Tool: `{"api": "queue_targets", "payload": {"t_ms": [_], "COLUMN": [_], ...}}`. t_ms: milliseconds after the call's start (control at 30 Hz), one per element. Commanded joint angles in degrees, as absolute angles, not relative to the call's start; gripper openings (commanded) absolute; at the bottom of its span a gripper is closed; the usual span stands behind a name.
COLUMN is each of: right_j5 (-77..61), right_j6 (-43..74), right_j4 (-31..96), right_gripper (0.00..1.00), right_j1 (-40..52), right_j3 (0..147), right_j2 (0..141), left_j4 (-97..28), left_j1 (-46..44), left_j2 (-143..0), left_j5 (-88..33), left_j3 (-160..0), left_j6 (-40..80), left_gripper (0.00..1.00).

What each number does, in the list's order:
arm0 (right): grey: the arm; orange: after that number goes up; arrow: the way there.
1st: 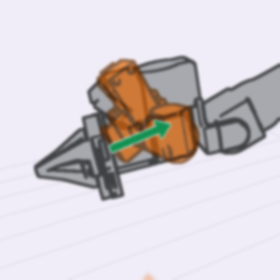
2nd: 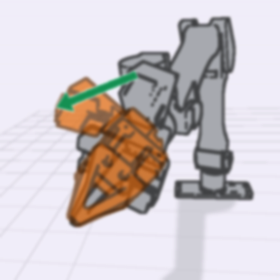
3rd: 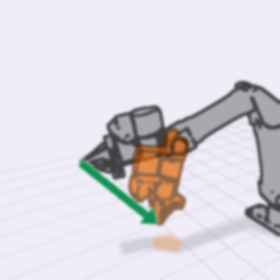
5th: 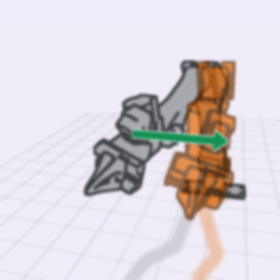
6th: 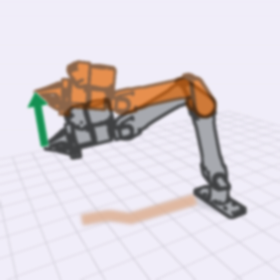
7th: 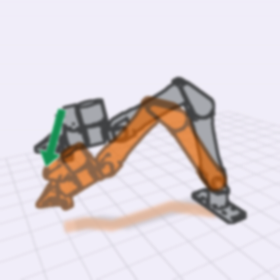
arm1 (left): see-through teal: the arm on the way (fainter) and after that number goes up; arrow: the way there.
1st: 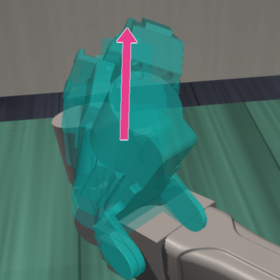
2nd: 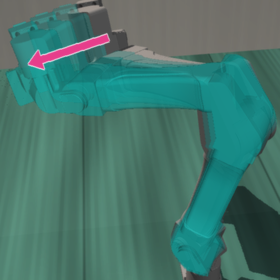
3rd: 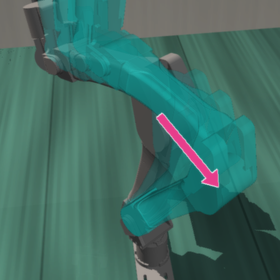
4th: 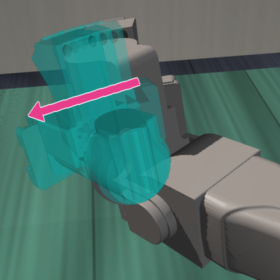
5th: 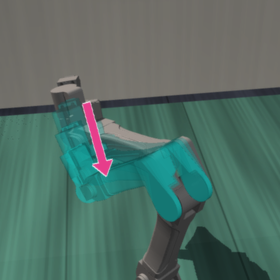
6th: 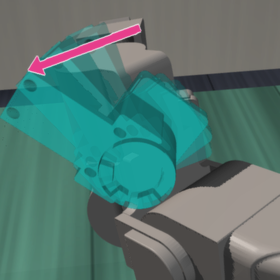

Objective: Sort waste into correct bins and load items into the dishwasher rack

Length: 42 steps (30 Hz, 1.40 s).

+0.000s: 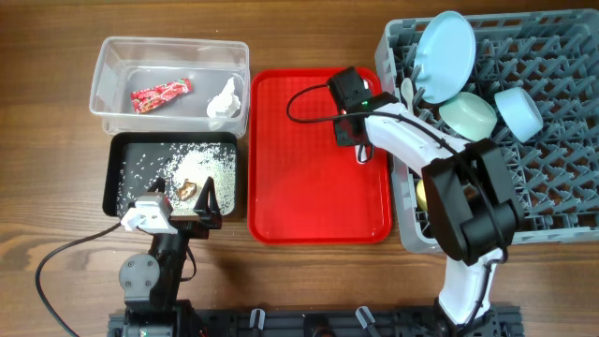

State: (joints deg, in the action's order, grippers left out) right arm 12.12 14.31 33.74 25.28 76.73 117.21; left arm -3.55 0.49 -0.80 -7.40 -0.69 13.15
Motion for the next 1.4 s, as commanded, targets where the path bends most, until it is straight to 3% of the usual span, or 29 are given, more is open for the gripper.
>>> {"api": "queue_targets", "payload": {"t_ms": [0, 200, 367, 567, 667, 700, 733, 933, 1000, 1033, 1133, 1367], "right_j5": [-0.6, -0.5, 10.4, 10.0, 7.7, 8.2, 9.3, 0.2, -5.8, -9.1, -19.4, -13.1], "right_j6": [10.7, 10.6, 7.3, 1.5, -0.4, -0.4, -0.4, 0.4, 0.4, 0.4, 7.3, 2.7], "right_j4": [36.3, 34.7, 33.6, 31.7, 30.6, 30.5, 30.4, 34.1, 35.6, 36.0, 39.0, 50.9], "right_gripper": [0.04, 0.04, 0.04, 0.05, 0.17, 0.39, 0.47, 0.58, 0.68, 1.00, 1.00, 1.00], "right_j1": [25.3, 24.8, 19.7, 10.9, 10.1, 10.1, 10.1, 12.4, 14.1, 14.8, 15.6, 15.5], "right_j3": [75.3, 75.3, 75.3, 75.3, 75.3, 75.3, 75.3, 76.3, 76.3, 76.3, 76.3, 76.3], "right_j2": [117.8, 107.1, 93.2, 95.7, 98.3, 98.7, 98.6, 82.8, 75.3, 71.6, 59.4, 46.3], "left_j4": [-3.6, -3.6, -3.6, -3.6, -3.6, -3.6, -3.6, -3.6, -3.6, -3.6, -3.6, -3.6], "left_j1": [0.9, 0.9, 0.9, 0.9, 0.9, 0.9, 0.9, 0.9, 0.9, 0.9, 0.9, 0.9], "left_j2": [-0.4, -0.4, -0.4, -0.4, -0.4, -0.4, -0.4, -0.4, -0.4, -0.4, -0.4, -0.4], "left_j5": [-7.7, -7.7, -7.7, -7.7, -7.7, -7.7, -7.7, -7.7, -7.7, -7.7, -7.7, -7.7], "left_j3": [-0.3, -0.3, -0.3, -0.3, -0.3, -0.3, -0.3, -0.3, -0.3, -0.3, -0.3, -0.3], "left_j6": [12.4, 12.4, 12.4, 12.4, 12.4, 12.4, 12.4, 12.4, 12.4, 12.4, 12.4, 12.4], "left_gripper": [1.00, 1.00, 1.00, 1.00, 1.00, 1.00, 1.00, 1.00, 1.00, 1.00, 1.00, 1.00]}}
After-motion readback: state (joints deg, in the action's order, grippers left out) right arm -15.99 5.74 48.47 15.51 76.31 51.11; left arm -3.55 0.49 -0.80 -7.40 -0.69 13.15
